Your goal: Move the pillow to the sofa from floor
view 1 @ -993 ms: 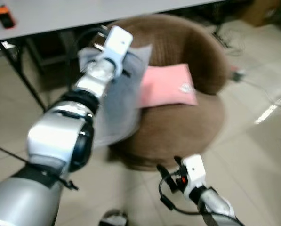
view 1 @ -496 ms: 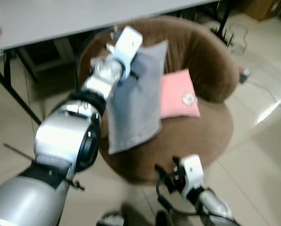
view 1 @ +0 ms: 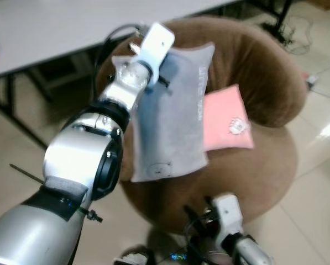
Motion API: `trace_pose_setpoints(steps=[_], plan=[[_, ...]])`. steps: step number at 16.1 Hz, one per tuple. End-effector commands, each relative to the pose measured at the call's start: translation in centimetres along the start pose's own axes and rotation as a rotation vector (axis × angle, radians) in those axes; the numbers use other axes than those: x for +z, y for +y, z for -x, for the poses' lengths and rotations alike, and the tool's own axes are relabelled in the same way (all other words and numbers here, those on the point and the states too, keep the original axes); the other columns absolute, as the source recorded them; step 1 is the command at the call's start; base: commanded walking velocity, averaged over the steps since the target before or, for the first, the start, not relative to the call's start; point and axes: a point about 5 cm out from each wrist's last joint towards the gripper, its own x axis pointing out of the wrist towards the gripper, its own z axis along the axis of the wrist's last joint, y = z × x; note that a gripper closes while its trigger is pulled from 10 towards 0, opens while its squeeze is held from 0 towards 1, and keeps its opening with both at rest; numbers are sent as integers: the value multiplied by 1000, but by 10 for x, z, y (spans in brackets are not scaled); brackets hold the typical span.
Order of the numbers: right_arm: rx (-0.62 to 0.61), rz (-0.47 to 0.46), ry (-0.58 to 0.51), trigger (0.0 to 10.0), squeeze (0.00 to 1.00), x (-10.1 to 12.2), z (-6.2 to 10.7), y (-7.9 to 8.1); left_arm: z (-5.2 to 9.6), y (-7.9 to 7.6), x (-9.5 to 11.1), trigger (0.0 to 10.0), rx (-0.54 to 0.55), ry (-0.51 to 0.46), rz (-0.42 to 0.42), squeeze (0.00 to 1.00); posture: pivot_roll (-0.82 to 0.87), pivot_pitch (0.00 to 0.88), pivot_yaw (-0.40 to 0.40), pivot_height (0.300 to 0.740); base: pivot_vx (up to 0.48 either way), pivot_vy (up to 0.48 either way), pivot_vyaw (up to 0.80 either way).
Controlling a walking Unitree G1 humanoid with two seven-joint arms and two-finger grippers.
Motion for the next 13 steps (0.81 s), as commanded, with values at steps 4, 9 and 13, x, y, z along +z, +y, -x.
trace_pose_setpoints(steps=[4,9,13], plan=[[8,-29,49,10000,0,-10,31,18,3,6,-12,10000,47,37,39,0,-235,282,43,740,0,0,0],[-21,-40,73,10000,0,-11,50,21,7,1,-41,10000,56,111,90,1000,-261,304,27,740,0,0,0],[-29,-41,86,10000,0,-10,56,20,11,5,-50,10000,78,137,105,1000,-268,310,17,740,0,0,0]])
